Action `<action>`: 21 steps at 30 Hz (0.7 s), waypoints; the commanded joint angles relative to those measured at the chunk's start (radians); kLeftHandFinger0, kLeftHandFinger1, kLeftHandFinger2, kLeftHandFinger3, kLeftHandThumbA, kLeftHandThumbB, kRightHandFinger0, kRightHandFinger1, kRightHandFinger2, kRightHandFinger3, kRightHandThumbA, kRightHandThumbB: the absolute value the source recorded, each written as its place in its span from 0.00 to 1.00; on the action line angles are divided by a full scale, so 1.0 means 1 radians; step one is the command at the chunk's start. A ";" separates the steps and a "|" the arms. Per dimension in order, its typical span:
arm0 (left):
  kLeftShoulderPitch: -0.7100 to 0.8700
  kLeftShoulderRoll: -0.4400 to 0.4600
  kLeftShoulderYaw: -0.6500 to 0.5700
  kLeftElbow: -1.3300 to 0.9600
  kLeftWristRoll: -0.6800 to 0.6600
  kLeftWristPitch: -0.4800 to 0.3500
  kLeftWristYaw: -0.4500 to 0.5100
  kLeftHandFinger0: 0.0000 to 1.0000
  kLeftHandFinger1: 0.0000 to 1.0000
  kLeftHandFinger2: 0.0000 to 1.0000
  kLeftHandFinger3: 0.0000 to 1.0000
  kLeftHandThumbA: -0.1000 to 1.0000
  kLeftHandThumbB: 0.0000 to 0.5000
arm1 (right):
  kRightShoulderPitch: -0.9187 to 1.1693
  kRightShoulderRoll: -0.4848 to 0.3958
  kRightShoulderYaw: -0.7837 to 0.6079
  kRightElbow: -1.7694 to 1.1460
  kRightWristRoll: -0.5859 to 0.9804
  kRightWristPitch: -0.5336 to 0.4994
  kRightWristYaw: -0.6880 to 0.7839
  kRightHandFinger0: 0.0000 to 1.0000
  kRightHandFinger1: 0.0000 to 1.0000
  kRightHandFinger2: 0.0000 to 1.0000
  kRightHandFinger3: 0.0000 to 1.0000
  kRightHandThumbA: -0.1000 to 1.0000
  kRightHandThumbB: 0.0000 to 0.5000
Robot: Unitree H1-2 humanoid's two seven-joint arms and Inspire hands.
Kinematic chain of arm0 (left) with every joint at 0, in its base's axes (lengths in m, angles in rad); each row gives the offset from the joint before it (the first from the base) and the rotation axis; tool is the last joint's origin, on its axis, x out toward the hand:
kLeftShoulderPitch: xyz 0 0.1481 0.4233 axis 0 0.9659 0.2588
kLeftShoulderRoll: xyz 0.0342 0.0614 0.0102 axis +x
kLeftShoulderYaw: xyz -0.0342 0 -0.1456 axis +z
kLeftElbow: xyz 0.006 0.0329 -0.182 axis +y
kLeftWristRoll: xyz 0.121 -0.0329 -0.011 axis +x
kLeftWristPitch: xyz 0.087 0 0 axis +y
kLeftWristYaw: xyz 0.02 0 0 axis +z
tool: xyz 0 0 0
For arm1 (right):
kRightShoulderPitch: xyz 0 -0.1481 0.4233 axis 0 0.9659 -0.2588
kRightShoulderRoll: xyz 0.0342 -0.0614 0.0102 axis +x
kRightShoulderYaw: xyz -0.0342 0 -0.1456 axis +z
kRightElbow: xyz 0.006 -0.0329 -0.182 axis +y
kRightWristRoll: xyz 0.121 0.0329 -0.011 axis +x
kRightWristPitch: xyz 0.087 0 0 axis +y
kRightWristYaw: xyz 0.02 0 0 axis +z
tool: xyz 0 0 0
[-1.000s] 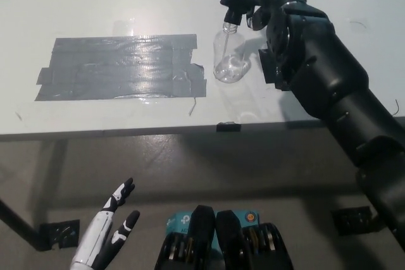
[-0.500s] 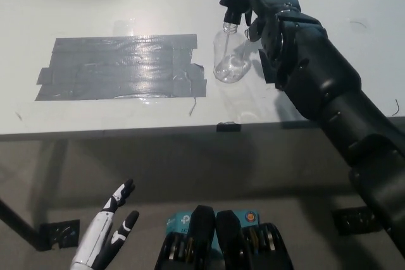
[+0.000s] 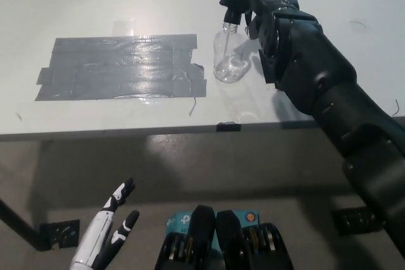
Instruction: The robot grabs the black lid of the spray bottle on the desk and places it on the black area of the desk
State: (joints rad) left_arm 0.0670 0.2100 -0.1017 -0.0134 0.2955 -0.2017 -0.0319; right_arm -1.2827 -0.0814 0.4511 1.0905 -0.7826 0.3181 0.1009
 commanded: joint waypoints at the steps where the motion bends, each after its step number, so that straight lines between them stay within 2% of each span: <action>1: 0.003 0.006 0.004 -0.036 -0.004 -0.008 -0.003 1.00 1.00 1.00 1.00 1.00 0.34 | -0.084 0.005 -0.001 -0.027 0.023 -0.025 -0.051 1.00 1.00 1.00 1.00 0.74 1.00; 13: -0.015 0.009 0.002 -0.029 0.013 -0.012 0.002 1.00 1.00 1.00 1.00 1.00 0.32 | -0.104 0.011 0.000 -0.015 0.045 -0.029 -0.062 1.00 1.00 1.00 1.00 0.75 1.00; 14: -0.015 0.009 0.002 -0.027 0.013 -0.017 0.003 1.00 1.00 1.00 1.00 1.00 0.30 | -0.104 0.012 -0.002 -0.012 0.048 -0.033 -0.064 1.00 1.00 1.00 1.00 0.75 1.00; 16: -0.015 0.007 0.002 -0.026 0.013 -0.018 0.004 1.00 1.00 1.00 1.00 1.00 0.33 | -0.107 0.016 -0.003 -0.001 0.052 -0.035 -0.069 1.00 1.00 1.00 1.00 0.75 1.00; 19: -0.013 0.006 0.000 -0.031 0.014 -0.012 0.002 1.00 1.00 1.00 1.00 1.00 0.33 | -0.100 0.023 -0.014 0.030 0.058 -0.083 -0.181 1.00 1.00 1.00 1.00 0.71 1.00; 20: -0.012 0.007 -0.001 -0.034 0.014 -0.008 -0.001 1.00 1.00 1.00 1.00 1.00 0.35 | -0.091 0.026 -0.029 0.060 0.065 -0.156 -0.318 1.00 1.00 1.00 1.00 0.63 0.97; 21: -0.013 0.007 -0.002 -0.035 0.016 -0.004 -0.002 1.00 1.00 1.00 1.00 1.00 0.36 | -0.086 0.027 -0.041 0.082 0.075 -0.214 -0.402 1.00 1.00 1.00 1.00 0.61 0.99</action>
State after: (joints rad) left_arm 0.0576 0.2098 -0.1023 -0.0144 0.2997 -0.2018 -0.0319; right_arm -1.3079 -0.0695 0.4504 1.1227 -0.7490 0.2898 0.0316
